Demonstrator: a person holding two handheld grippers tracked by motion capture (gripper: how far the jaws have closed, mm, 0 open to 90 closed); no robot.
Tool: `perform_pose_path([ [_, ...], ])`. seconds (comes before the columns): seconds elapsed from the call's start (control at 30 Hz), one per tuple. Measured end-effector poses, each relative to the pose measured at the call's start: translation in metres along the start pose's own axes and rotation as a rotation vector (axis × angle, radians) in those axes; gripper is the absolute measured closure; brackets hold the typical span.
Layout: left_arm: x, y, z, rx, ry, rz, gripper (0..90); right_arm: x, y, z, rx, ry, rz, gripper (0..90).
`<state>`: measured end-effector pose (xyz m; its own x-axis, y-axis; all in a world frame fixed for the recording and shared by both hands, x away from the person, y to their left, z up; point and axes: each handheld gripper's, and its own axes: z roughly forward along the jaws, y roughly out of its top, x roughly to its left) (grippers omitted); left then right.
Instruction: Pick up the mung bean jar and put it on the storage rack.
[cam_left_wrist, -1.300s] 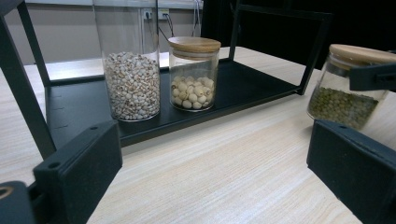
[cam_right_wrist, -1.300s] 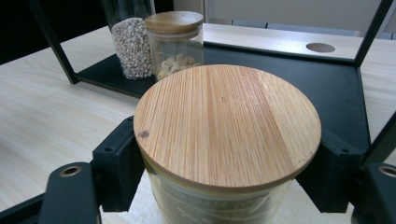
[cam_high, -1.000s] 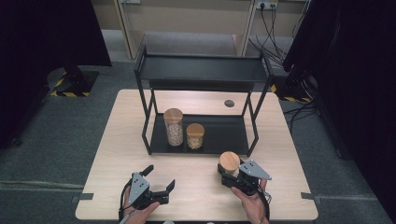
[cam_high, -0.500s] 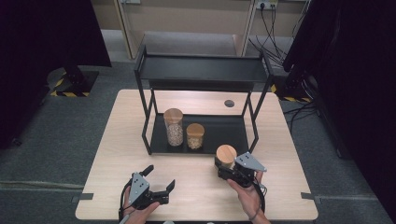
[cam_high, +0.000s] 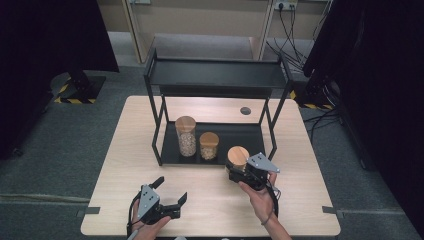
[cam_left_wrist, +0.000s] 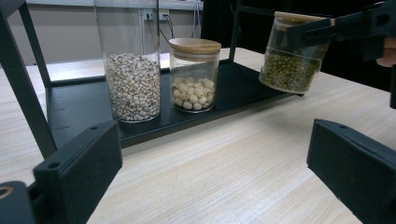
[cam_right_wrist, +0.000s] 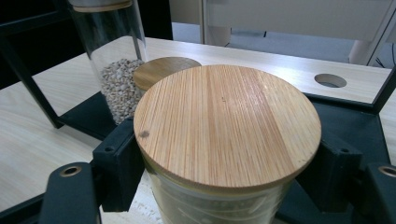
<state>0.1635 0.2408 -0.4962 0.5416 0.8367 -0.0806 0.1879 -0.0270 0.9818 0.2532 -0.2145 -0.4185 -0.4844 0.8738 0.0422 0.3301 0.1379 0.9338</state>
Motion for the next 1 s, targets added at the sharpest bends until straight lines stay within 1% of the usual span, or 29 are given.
perform_pose_path([
  [0.23, 0.000, 0.000, 0.000, 0.001, 0.000, -0.001, 2.7, -0.002, 0.006, 0.013, 0.018, -0.020, 0.004, 25.5],
  [0.33, 0.000, 0.000, 0.000, 0.001, 0.001, -0.001, 2.7, -0.002, 0.008, 0.016, 0.021, -0.024, 0.013, 25.5],
  [0.53, 0.000, 0.000, 0.000, 0.001, 0.000, 0.000, 2.7, 0.000, 0.012, 0.023, 0.018, -0.039, 0.003, 25.5],
  [0.73, 0.000, 0.000, 0.000, 0.001, 0.000, -0.001, 2.7, 0.002, 0.017, 0.036, 0.026, -0.062, -0.003, 25.5],
  [0.87, 0.000, 0.000, 0.000, 0.001, 0.000, -0.002, 2.7, 0.000, 0.019, 0.046, 0.034, -0.077, 0.005, 25.5],
  [1.0, 0.000, -0.001, 0.000, 0.001, 0.000, -0.002, 2.7, -0.001, 0.021, 0.053, 0.046, -0.079, 0.016, 25.5],
])
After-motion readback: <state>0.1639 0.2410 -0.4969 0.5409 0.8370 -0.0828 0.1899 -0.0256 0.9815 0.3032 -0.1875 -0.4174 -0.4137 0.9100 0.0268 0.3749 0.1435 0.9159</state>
